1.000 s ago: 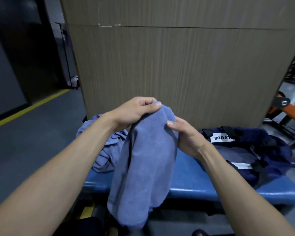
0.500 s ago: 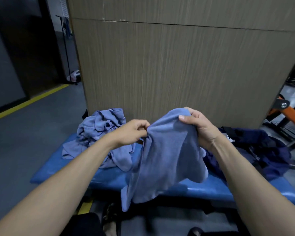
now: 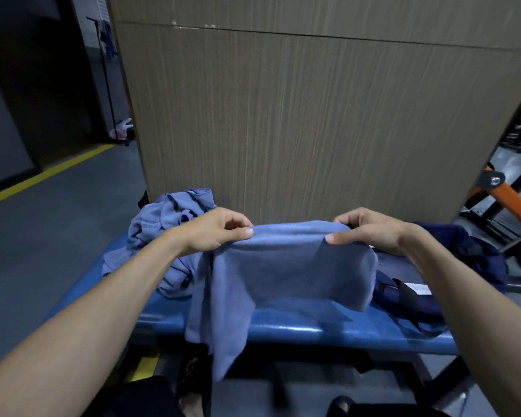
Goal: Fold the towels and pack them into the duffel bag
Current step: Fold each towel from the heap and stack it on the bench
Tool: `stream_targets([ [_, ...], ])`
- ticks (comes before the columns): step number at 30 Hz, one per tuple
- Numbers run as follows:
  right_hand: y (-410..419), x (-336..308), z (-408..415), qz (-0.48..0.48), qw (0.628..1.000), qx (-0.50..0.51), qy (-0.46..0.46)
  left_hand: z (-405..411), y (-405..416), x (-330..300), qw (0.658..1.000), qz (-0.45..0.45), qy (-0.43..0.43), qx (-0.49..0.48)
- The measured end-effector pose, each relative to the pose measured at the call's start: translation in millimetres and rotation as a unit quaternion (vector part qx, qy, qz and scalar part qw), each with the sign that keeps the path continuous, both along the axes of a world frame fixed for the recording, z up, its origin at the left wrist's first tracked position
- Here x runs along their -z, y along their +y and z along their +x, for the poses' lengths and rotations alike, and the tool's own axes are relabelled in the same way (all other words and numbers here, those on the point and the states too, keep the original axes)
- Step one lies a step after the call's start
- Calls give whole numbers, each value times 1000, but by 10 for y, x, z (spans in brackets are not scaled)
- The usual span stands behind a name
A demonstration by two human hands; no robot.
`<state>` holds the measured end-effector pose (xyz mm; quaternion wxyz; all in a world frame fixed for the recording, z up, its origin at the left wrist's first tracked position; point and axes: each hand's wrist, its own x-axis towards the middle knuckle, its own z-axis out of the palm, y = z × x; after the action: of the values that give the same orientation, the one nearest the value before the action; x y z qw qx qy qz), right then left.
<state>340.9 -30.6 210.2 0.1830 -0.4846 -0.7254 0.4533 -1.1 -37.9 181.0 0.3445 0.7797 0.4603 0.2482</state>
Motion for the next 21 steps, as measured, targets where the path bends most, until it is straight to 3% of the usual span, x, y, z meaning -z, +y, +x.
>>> stream_targets([
  [3,38,48,24,-41,997,-3,59,-43,83,66,995,83,48,-41],
  [8,80,97,110,-71,988,8,135,-258,194,250,987,123,73,-71],
  [18,98,41,9,101,950,135,263,-545,170,932,976,37,211,-50],
  [21,131,-4,-72,149,907,208,335,-547,112,1096,969,28,232,-74],
])
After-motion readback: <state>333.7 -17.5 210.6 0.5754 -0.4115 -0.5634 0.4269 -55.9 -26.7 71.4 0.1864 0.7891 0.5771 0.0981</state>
